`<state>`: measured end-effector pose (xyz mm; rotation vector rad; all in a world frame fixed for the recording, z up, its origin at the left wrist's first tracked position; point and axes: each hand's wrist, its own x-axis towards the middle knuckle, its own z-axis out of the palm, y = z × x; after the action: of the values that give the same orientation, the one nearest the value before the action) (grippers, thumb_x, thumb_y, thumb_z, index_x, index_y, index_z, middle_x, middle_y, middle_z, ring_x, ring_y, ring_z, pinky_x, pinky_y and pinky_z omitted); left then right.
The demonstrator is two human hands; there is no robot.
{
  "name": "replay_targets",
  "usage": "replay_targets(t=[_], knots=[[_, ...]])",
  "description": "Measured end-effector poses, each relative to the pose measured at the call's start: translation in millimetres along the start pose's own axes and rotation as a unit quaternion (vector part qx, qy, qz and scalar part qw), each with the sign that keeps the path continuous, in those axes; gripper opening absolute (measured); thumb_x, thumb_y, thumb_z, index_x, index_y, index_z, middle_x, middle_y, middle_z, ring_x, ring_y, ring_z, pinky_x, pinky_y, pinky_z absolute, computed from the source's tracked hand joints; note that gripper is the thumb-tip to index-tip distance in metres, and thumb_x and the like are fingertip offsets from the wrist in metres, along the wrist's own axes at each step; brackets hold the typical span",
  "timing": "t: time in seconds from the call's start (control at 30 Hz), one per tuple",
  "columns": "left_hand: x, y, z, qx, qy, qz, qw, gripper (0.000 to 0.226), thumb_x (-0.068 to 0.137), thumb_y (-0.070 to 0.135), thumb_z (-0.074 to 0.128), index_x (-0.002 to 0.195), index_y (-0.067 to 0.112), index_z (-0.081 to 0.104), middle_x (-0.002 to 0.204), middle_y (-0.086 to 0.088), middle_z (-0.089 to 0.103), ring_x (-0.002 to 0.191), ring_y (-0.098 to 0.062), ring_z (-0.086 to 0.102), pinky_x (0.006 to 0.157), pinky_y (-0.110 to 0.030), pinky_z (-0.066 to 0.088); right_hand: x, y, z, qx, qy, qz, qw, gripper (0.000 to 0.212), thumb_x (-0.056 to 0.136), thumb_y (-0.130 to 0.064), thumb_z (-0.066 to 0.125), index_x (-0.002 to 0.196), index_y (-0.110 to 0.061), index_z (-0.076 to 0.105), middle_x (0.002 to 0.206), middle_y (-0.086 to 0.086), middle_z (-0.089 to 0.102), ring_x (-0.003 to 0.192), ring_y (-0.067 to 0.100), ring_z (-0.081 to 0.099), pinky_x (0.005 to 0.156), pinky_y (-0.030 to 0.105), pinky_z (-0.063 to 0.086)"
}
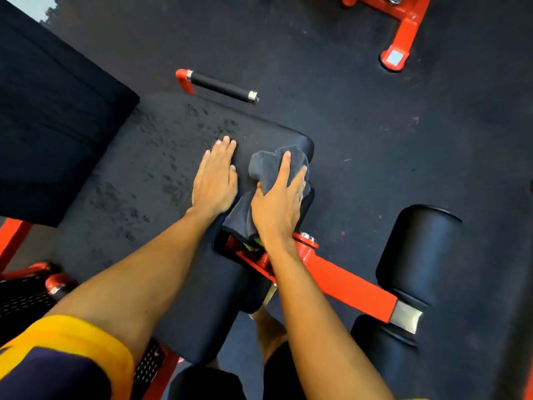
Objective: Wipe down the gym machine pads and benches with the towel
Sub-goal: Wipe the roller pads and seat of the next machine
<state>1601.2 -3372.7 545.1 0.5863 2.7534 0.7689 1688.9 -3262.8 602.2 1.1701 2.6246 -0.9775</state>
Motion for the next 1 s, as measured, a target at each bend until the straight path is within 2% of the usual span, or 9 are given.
replay_targets(t=[0.13, 0.23, 0.37, 0.43, 0.53, 0.63, 0.77, 0.9, 1.0], knots=[[2, 0, 2, 0.0, 0.002, -0.002, 1.0, 0.058, 0.104, 0.013, 0.035, 0.161, 0.016, 0.027, 0.169, 0.0, 0.02, 0.157, -0.015, 0.013, 0.128, -0.029, 0.003, 7, -7, 8, -0.03, -0.015, 0.012, 0.999, 0.092, 0.099, -0.046, 0.061, 0.165, -0.033, -0.002, 0.17, 0.022, -0.013, 0.154, 0.051, 0.007, 0.123, 0.061, 0.022], [3, -1, 1, 0.01, 0.008, -0.001, 1.0, 0.059, 0.101, 0.015, 0.034, 0.16, 0.016, 0.03, 0.168, -0.001, 0.024, 0.156, -0.016, 0.017, 0.128, -0.032, 0.007, 45, -11, -1, 0.029, -0.021, 0.029, 0.999, 0.095, 0.097, -0.052, 0.062, 0.164, -0.035, -0.002, 0.17, 0.021, -0.014, 0.153, 0.054, 0.008, 0.124, 0.061, 0.018], [1, -1, 2, 0.005, 0.006, 0.003, 1.0, 0.058, 0.103, 0.013, 0.036, 0.161, 0.016, 0.028, 0.168, 0.0, 0.023, 0.156, -0.014, 0.015, 0.129, -0.034, 0.008, 100, -8, -31, 0.157, 0.003, 0.116, 0.981, 0.098, 0.092, -0.054, 0.067, 0.164, -0.039, 0.002, 0.171, 0.013, 0.009, 0.14, 0.049, 0.042, 0.114, 0.055, 0.039], [0, -2, 2, 0.007, 0.01, 0.005, 1.0, 0.058, 0.103, 0.013, 0.036, 0.161, 0.016, 0.028, 0.169, 0.001, 0.023, 0.156, -0.014, 0.015, 0.129, -0.035, 0.009, 95, -8, -38, 0.167, 0.0, 0.123, 0.978, 0.098, 0.092, -0.052, 0.067, 0.163, -0.039, 0.001, 0.168, 0.011, 0.017, 0.133, 0.048, 0.05, 0.108, 0.054, 0.045], [0, -2, 4, 0.014, 0.011, 0.008, 1.0, 0.059, 0.103, 0.016, 0.034, 0.161, 0.016, 0.028, 0.169, 0.0, 0.023, 0.156, -0.015, 0.016, 0.129, -0.035, 0.009, 48, 1, -32, 0.169, -0.013, 0.125, 0.978, 0.1, 0.092, -0.049, 0.067, 0.163, -0.039, -0.002, 0.161, 0.014, 0.029, 0.13, 0.047, 0.05, 0.106, 0.051, 0.043], [0, -1, 4, 0.017, 0.012, 0.006, 1.0, 0.059, 0.102, 0.018, 0.032, 0.161, 0.016, 0.028, 0.168, 0.0, 0.023, 0.157, -0.015, 0.016, 0.129, -0.035, 0.009, 12, 7, -24, 0.176, -0.049, 0.161, 0.97, 0.103, 0.091, -0.052, 0.069, 0.162, -0.038, -0.005, 0.157, 0.013, 0.032, 0.13, 0.047, 0.051, 0.106, 0.053, 0.044], [2, -1, 6, 0.013, 0.014, 0.006, 1.0, 0.059, 0.102, 0.018, 0.033, 0.16, 0.016, 0.029, 0.168, 0.0, 0.024, 0.156, -0.015, 0.016, 0.129, -0.036, 0.011, 63, 12, -32, 0.217, -0.06, 0.208, 0.952, 0.111, 0.083, -0.058, 0.076, 0.164, -0.035, 0.004, 0.158, 0.015, 0.036, 0.136, 0.042, 0.048, 0.112, 0.047, 0.039], [1, -1, 7, 0.015, 0.024, 0.009, 1.0, 0.058, 0.102, 0.017, 0.034, 0.16, 0.015, 0.031, 0.168, 0.0, 0.025, 0.156, -0.015, 0.017, 0.128, -0.038, 0.013, 120, 24, -59, 0.251, -0.119, 0.216, 0.936, 0.111, 0.072, -0.068, 0.08, 0.161, -0.035, 0.022, 0.156, 0.004, 0.047, 0.14, 0.031, 0.049, 0.115, 0.047, 0.04], [0, -1, 5, 0.012, 0.026, 0.011, 1.0, 0.057, 0.102, 0.016, 0.034, 0.159, 0.014, 0.031, 0.167, -0.001, 0.026, 0.156, -0.017, 0.019, 0.128, -0.039, 0.014, 98, 19, -56, 0.22, -0.094, 0.198, 0.95, 0.113, 0.074, -0.068, 0.077, 0.162, -0.038, 0.013, 0.157, 0.009, 0.043, 0.139, 0.035, 0.048, 0.113, 0.047, 0.04]])
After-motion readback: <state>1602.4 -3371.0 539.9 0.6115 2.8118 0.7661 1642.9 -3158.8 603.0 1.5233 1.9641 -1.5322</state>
